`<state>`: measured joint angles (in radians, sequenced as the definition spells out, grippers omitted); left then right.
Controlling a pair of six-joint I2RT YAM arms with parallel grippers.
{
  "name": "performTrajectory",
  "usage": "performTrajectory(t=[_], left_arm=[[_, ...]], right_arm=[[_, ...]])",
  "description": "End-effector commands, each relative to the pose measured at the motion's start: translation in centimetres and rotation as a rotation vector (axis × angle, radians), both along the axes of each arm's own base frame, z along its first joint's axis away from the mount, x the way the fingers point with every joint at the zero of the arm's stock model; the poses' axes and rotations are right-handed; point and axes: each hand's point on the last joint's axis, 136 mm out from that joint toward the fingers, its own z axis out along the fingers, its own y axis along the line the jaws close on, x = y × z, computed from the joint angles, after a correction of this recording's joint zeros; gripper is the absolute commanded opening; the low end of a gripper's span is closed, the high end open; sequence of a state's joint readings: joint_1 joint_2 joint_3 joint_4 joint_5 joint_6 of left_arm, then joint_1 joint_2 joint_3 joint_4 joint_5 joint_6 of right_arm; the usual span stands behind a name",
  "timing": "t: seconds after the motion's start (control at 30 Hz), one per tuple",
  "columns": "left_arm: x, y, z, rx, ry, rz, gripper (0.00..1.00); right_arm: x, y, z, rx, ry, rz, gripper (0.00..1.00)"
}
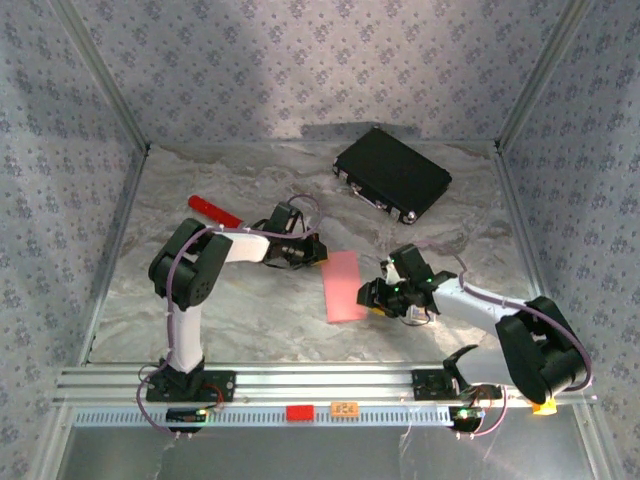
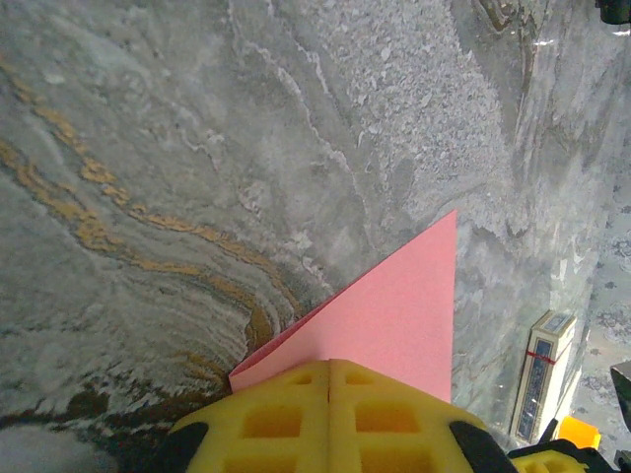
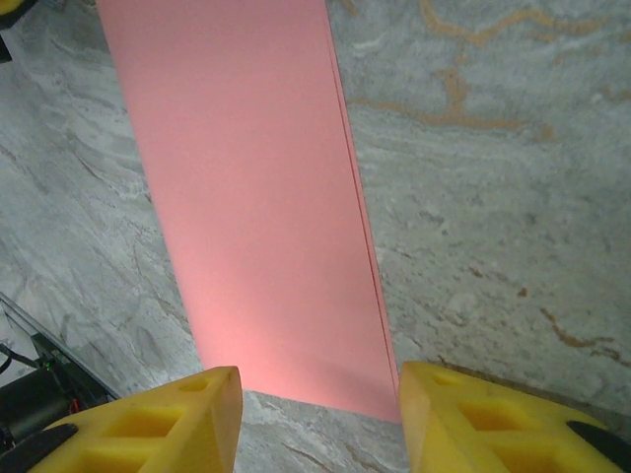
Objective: Fold a paper plane with a square sheet of paper (pick it up from the middle)
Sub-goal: First fold the square sheet of paper in half at the center of the table, then fold the triangle a second time at the center of the table.
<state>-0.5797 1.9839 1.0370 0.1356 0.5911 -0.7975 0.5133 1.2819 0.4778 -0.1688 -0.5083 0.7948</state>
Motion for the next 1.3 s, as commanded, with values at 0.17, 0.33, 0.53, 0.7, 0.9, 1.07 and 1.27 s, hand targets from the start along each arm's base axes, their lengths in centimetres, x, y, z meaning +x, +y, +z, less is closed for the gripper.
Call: performTrajectory(t=[0.17,0.33,0.53,0.7,0.9,1.07,1.27], left_arm=[[-1.7,1.6,-3.1,0.088,0.076,0.013,0.0],[-1.8,1.6,-3.2,0.087,0.078,0.014,0.0],[-1.8,1.4,-3.2,0.081,0.079,0.014,0.0],[-1.8,1.3,-3.2,0.075,0.084,0.013,0.0],[-1.8,1.2,-3.2,0.067,0.088,0.013,0.0],[-1.7,1.1,-3.2,0.064,0.09,0.014,0.0],[-1.7,1.0,-3.0,0.061,0.087,0.013,0.0]], right_arm=[[-2.0,-0.3,-0.6,-0.014,0.071,0.002,0.47],[-2.2,0.2,-0.7,-0.003,0.088,0.017,0.47],[-1.9,0.9,-1.2,0.013,0.089,0.025,0.46],[-1.3,1.6,-0.6,0.04,0.063,0.027,0.44],[-0.5,2.1,0.2,0.06,0.033,0.026,0.42],[-0.2,2.1,0.5,0.053,0.024,0.022,0.43],[-1.4,2.4,1.1,0.057,0.031,0.026,0.44]])
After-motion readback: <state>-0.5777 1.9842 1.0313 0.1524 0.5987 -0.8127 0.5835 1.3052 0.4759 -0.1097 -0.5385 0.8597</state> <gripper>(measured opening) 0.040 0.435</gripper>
